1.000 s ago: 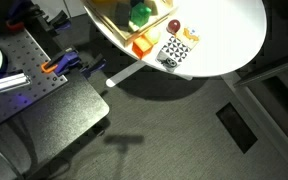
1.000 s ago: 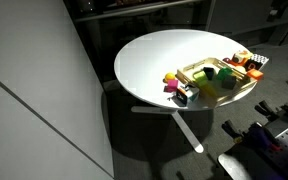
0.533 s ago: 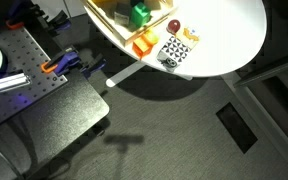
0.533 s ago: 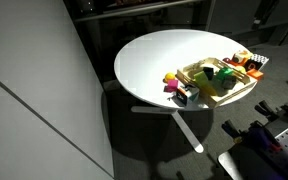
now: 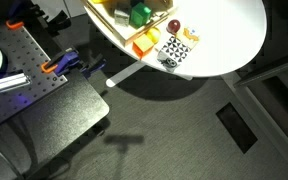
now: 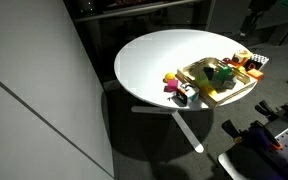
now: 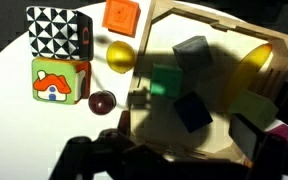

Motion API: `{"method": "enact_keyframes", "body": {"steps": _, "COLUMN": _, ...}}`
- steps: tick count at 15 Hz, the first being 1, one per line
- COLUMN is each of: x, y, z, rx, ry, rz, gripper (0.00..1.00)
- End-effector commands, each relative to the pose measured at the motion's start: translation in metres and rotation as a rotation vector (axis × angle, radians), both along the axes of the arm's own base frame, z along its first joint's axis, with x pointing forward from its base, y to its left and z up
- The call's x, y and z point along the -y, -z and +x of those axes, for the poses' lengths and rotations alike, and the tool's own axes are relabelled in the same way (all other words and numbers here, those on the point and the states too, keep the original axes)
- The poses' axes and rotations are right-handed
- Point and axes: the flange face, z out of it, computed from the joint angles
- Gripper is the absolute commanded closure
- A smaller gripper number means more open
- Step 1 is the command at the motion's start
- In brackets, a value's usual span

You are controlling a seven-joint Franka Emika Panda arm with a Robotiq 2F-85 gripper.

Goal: Put the soft orange cube on the tray

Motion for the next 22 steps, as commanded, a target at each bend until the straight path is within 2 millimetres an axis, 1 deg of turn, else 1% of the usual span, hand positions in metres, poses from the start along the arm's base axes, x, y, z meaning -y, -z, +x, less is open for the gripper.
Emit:
{"method": "enact_keyframes", "body": {"steps": 1, "x": 0.014, "y": 0.018, "z": 0.017, "rx": 0.016, "ry": 0.013, "rz": -0.045, "gripper": 0.0}}
{"method": "enact_keyframes", "body": {"steps": 5, "x": 0.031, "y": 0.041, "z": 0.025, "rx": 0.03, "ry": 0.023, "rz": -0.085, "gripper": 0.0}}
{"method": "enact_keyframes", "body": {"steps": 10, "x": 0.062, "y": 0.063, "z": 0.032, "rx": 0.05, "ry": 0.065, "rz": -0.14, "gripper": 0.0}}
{"method": "enact_keyframes", "body": {"steps": 14, "x": 0.086, "y": 0.081, "z": 0.034, "rx": 0.051, "ry": 0.113, "rz": -0.171, "gripper": 0.0}}
{"method": "enact_keyframes", "body": {"steps": 22, "x": 0.122, "y": 0.112, "z": 0.036, "rx": 0.072, "ry": 0.175, "rz": -0.186, "gripper": 0.0}}
